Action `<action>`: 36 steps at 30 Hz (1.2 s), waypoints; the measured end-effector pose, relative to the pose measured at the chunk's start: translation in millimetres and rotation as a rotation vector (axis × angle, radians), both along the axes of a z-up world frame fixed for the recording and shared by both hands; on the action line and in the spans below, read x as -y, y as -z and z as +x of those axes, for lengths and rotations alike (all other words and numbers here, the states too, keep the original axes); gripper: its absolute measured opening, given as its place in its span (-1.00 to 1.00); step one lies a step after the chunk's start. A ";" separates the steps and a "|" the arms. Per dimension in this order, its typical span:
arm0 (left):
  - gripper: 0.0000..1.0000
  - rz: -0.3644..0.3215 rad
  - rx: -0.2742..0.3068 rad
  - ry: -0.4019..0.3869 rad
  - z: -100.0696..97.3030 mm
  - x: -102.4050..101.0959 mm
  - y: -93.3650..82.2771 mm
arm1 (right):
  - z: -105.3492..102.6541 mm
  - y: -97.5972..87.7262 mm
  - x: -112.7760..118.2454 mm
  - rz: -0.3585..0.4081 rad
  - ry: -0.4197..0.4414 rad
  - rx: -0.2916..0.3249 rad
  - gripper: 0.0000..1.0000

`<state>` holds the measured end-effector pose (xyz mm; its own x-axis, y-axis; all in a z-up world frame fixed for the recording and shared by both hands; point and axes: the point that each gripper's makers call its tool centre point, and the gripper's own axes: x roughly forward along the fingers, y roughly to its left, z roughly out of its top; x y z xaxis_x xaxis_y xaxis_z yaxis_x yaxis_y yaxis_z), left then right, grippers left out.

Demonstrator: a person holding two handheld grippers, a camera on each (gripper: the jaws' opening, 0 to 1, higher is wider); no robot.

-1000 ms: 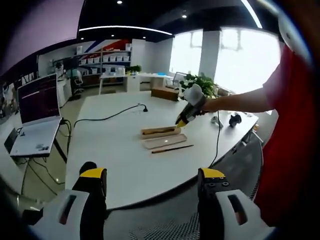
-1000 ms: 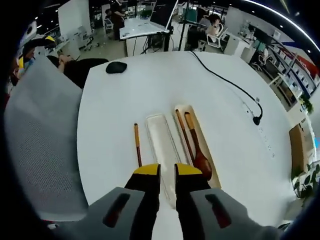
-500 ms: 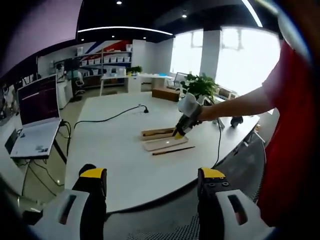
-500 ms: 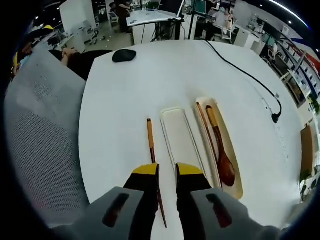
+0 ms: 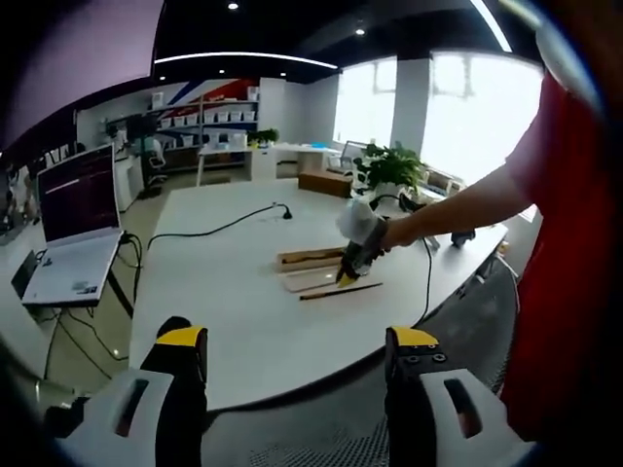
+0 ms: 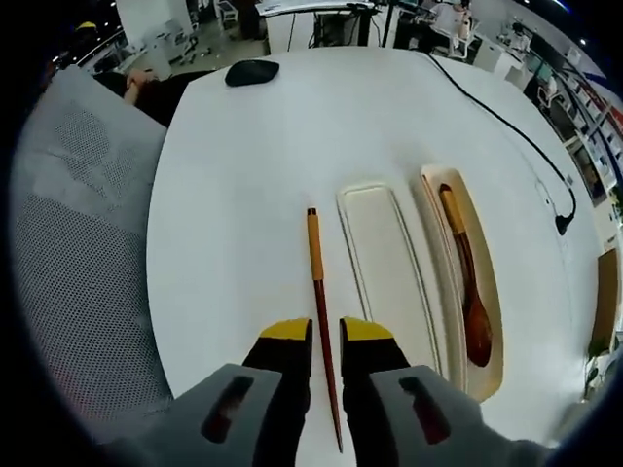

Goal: Arrange the utensils inside the cutlery case until each visible utensil rests in its matching compartment.

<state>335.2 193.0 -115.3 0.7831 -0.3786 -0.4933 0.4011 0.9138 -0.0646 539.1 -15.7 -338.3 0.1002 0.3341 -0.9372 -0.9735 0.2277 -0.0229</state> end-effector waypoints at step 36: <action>0.51 0.022 -0.014 -0.049 -11.0 -10.1 6.4 | 0.3 24.7 -13.3 -0.228 -0.030 -0.039 -0.91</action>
